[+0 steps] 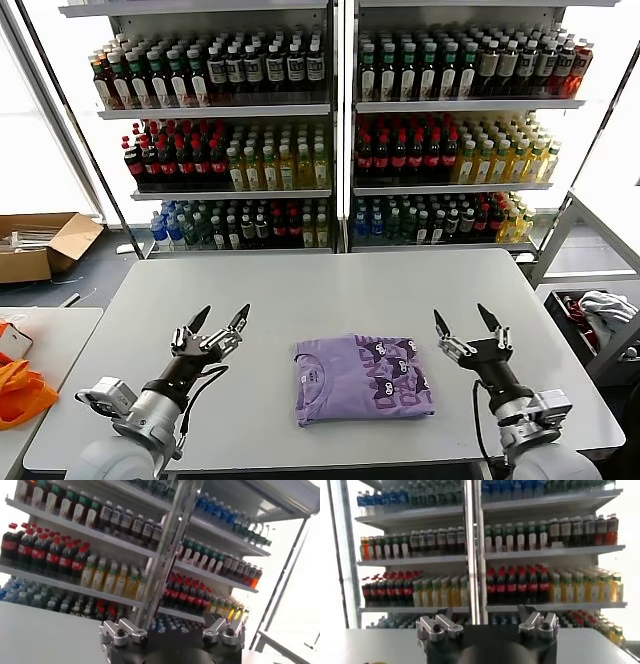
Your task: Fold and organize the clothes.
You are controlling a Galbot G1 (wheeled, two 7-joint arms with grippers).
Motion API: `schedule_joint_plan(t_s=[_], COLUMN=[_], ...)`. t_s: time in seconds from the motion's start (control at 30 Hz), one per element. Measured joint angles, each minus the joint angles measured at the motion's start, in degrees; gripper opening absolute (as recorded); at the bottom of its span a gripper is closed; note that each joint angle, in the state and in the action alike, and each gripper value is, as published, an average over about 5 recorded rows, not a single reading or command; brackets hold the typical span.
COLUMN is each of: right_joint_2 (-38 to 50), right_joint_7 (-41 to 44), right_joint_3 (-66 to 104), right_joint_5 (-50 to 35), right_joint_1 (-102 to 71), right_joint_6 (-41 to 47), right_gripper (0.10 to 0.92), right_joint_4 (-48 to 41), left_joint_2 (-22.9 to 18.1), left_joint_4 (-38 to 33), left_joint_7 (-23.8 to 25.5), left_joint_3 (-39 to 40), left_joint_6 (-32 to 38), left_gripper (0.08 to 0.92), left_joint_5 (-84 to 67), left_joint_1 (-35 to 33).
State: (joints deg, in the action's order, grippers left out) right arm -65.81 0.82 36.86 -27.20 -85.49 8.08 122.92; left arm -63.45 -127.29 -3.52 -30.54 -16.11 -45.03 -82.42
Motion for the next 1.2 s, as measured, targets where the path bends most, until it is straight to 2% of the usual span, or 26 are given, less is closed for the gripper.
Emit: schedule_joint_plan(t_s=[0.23, 0.57, 1.2], right_joint_2=[-0.6, -1.4, -3.5], right_joint_7=[3.0, 5.9, 9.7], right_joint_3=[9.1, 15.8, 18.5], right_joint_5=[-2.8, -3.9, -3.5], right_joint_1=[-4.2, -8.0, -10.6], right_joint_6=[-2.6, -5.7, -8.3], right_gripper=[0.823, 0.823, 0.823], right_joint_4=[0.0, -0.5, -1.3], left_joint_2=[-0.3, -2.2, -4.6], left_joint_4=[-0.3, -1.6, -0.6], left_joint_7=[4.3, 9.8, 19.1], left_joint_3=[-4.3, -11.5, -18.8], left_joint_6=[-1.6, -2.4, -1.7], left_gripper=[0.823, 0.823, 0.823], left_joint_5=[5.8, 6.5, 12.2], left_joint_1=[-0.5, -2.7, -6.3])
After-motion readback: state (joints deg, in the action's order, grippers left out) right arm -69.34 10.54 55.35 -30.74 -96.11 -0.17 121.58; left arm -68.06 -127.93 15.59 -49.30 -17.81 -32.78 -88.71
